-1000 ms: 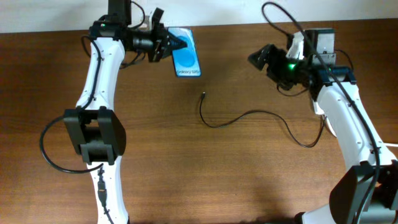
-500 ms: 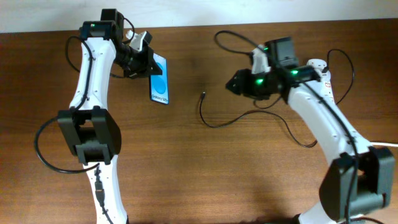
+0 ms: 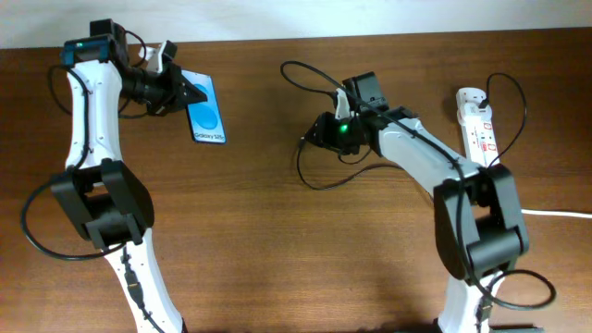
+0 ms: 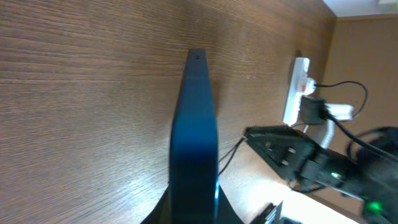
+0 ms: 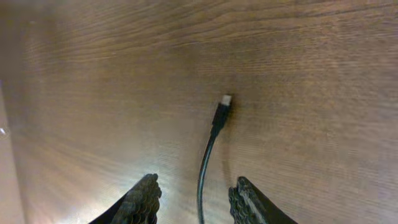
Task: Plug charger to phone and switch on socket
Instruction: 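Grasp the black cable's USB-C plug end with the right gripper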
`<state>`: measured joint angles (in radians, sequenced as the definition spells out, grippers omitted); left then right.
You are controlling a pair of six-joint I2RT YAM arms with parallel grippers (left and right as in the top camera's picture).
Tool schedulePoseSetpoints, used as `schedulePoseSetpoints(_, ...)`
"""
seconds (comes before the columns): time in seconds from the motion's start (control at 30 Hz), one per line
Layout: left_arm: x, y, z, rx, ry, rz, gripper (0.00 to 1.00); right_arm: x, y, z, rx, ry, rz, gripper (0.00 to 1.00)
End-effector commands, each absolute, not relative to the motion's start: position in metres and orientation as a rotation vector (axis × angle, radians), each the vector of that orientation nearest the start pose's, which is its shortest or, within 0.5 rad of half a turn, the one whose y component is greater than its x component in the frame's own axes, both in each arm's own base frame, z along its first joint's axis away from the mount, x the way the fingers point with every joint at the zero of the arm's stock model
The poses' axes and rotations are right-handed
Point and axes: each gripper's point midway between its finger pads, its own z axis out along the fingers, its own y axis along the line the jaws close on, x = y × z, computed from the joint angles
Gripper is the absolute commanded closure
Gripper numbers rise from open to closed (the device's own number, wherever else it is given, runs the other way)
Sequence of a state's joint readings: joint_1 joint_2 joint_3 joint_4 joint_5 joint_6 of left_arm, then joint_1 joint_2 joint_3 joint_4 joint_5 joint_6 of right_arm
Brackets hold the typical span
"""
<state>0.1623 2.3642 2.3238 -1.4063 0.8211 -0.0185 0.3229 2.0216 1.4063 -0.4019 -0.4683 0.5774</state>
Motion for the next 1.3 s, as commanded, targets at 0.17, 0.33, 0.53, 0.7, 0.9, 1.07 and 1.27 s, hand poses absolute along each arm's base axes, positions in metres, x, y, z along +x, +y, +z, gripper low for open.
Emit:
schedulePoseSetpoints(0.17, 0.494, -0.056, 0.176, -0.125, 2.661, -1.258, 1.0, 0.441, 0.245, 0.022, 0.179, 2.742, 0.909, 0.59)
schedulePoseSetpoints(0.33, 0.494, -0.056, 0.176, -0.124, 2.659, -1.257, 1.0, 0.438, 0.254, 0.009, 0.204, 2.763, 0.927, 0.64)
schedulePoseSetpoints(0.53, 0.493, -0.056, 0.176, -0.127, 2.662, -1.259, 1.0, 0.439, 0.258, 0.01, 0.188, 2.75, 0.93, 0.64)
schedulePoseSetpoints(0.7, 0.493, -0.056, 0.176, -0.13, 2.665, -1.261, 1.0, 0.437, 0.26, 0.001, 0.234, 2.77, 0.936, 0.65)
schedulePoseSetpoints(0.9, 0.492, -0.056, 0.176, -0.131, 2.667, -1.263, 1.0, 0.437, 0.262, -0.01, 0.255, 2.777, 0.957, 0.66)
schedulePoseSetpoints(1.07, 0.492, -0.056, 0.176, -0.131, 2.667, -1.263, 1.0, 0.441, 0.264, -0.007, 0.246, 2.756, 0.964, 0.7)
schedulePoseSetpoints(1.27, 0.491, -0.057, 0.176, -0.136, 2.672, -1.266, 1.0, 0.441, 0.263, -0.008, 0.249, 2.757, 0.955, 0.75)
